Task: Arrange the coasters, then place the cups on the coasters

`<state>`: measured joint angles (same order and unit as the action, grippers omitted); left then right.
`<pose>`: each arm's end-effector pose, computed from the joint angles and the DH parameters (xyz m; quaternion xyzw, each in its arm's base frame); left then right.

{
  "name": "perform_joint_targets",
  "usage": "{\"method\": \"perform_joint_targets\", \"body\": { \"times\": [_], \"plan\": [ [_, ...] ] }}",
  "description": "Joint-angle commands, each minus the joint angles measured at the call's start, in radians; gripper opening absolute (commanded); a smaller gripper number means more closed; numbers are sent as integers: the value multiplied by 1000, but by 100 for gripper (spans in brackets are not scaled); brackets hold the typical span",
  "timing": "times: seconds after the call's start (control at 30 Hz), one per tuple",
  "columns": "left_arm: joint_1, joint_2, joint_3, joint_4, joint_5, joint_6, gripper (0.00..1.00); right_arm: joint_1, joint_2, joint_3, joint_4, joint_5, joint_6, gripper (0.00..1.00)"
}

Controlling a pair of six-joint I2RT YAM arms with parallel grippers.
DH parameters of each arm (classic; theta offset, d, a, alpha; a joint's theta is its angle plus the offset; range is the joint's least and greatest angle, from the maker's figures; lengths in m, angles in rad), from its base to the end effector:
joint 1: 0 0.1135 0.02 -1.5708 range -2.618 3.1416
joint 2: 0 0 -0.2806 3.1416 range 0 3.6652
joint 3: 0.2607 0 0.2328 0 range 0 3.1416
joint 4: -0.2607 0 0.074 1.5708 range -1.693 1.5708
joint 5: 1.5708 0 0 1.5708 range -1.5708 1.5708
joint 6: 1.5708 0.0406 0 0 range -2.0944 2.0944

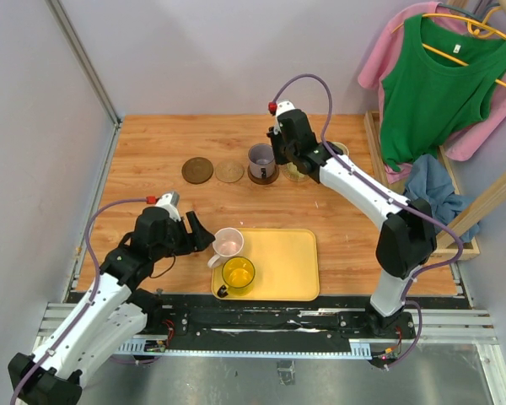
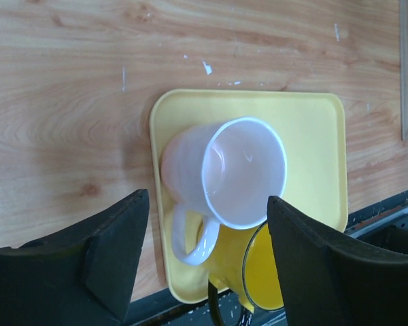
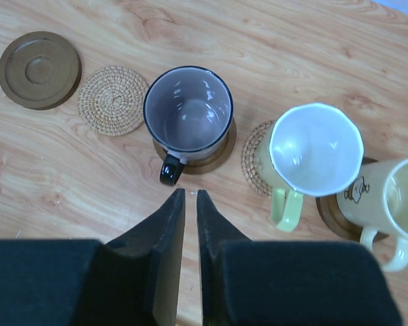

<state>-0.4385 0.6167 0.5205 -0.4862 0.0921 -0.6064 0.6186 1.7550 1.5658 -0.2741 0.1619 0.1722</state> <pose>0.1037 -0.0528 0.2510 -0.0520 0.8781 -0.2716 0.3904 0.3343 0.2299 0.3550 -0.1462 0.8362 0.1384 0.5102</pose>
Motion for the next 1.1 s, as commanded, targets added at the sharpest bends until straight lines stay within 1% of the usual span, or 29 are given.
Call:
{"method": "perform_joint_targets", "body": {
  "times": [0.0,0.13,0.2,0.37,0.5,0.73,0.9,1.07],
  "plan": [
    [-32,12,86,-141,-46,-35,73,-41,35,34,-48,-102,-26,11],
    [-45,18,145,-246,-73,-35,77,-43,10,-23,-13,-131,-13,13],
    [-47,32,159,-278,-76,-29,77,-45,-6,-47,-5,-143,-8,14],
    [-68,93,140,-288,-39,-24,77,-45,-57,-108,17,-173,8,15],
    [-112,147,153,-297,-55,-8,77,-46,-101,-146,24,-181,17,16],
    [-144,239,174,-276,-65,49,77,-45,-171,-206,51,-184,34,17],
    [-146,290,172,-230,-92,84,77,-45,-186,-227,52,-181,41,17],
    [-147,319,165,-181,-64,112,77,-45,-196,-244,51,-180,45,17]
  ]
}}
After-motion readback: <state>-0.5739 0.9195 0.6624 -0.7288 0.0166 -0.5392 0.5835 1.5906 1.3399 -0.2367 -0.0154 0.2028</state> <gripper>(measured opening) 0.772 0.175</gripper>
